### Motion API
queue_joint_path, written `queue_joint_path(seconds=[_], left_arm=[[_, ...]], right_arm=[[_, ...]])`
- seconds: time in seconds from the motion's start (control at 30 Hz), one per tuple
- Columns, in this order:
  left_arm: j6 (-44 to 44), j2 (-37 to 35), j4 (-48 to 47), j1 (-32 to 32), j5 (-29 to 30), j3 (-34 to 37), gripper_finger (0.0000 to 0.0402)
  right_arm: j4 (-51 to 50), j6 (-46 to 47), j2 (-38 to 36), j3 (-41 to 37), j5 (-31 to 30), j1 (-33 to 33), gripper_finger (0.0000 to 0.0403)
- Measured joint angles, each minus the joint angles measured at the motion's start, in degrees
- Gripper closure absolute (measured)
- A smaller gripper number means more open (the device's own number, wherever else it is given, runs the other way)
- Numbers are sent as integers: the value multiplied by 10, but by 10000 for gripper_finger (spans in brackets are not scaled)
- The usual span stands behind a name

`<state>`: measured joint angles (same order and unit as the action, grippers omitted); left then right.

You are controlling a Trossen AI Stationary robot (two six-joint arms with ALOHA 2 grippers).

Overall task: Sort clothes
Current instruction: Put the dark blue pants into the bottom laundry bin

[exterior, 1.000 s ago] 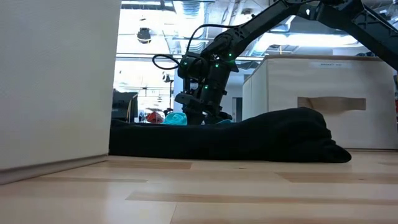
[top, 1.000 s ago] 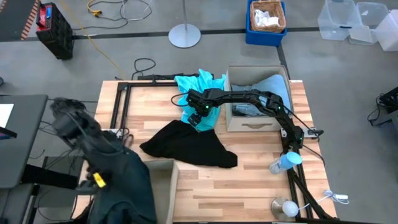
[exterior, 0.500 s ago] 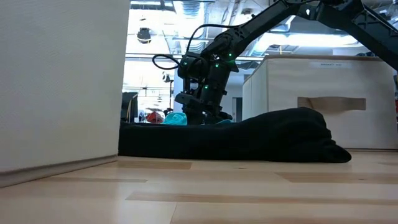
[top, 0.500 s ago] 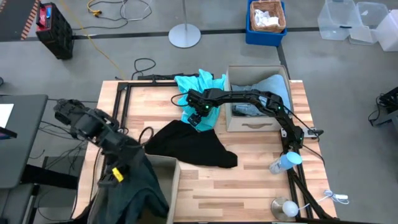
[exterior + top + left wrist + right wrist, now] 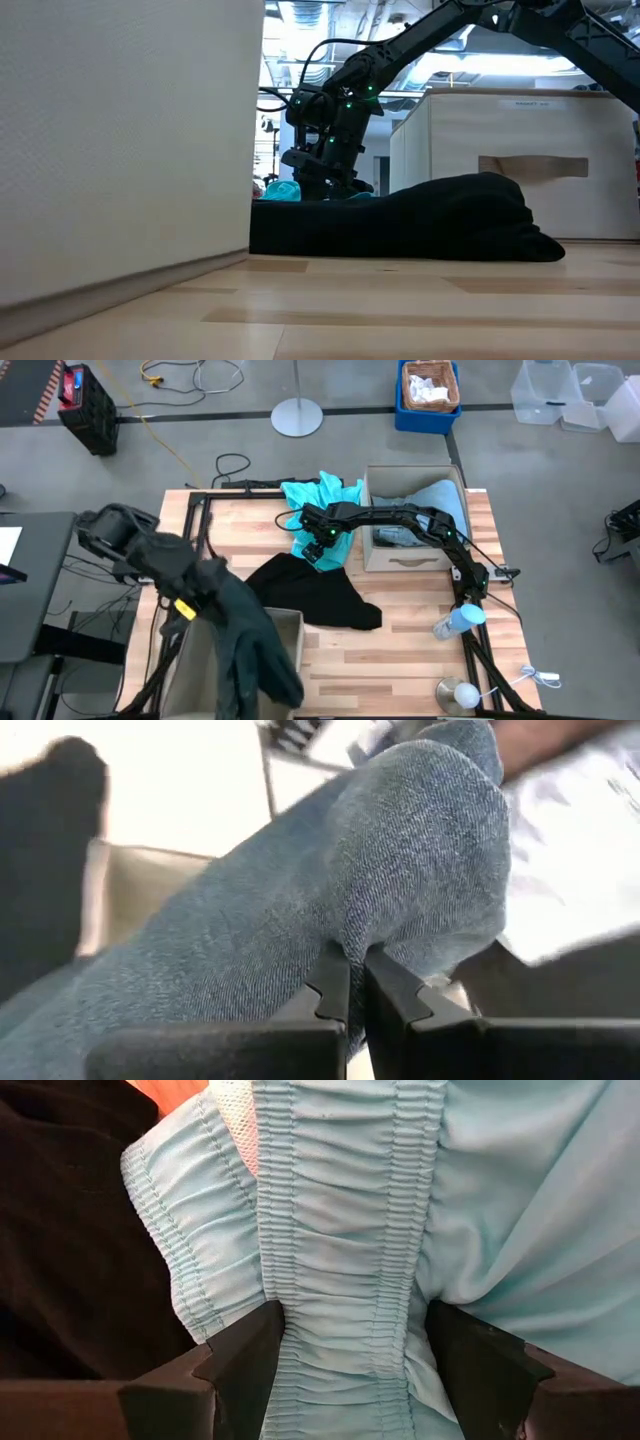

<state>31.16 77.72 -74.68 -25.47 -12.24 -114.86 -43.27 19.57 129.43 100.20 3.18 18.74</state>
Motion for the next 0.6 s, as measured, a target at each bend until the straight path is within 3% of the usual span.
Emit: queue_joint_path(seconds=[0.3, 0.5, 0.6], left_arm=[[2, -7, -52, -39, 232, -3, 399], [-15, 26, -91, -74, 308, -3, 399], [-11, 51, -140, -89, 317, -3, 399]], right_arm=[[0, -1, 0, 0, 0, 0, 127], [0, -1, 0, 0, 0, 0, 127], [0, -1, 0, 0, 0, 0, 127]])
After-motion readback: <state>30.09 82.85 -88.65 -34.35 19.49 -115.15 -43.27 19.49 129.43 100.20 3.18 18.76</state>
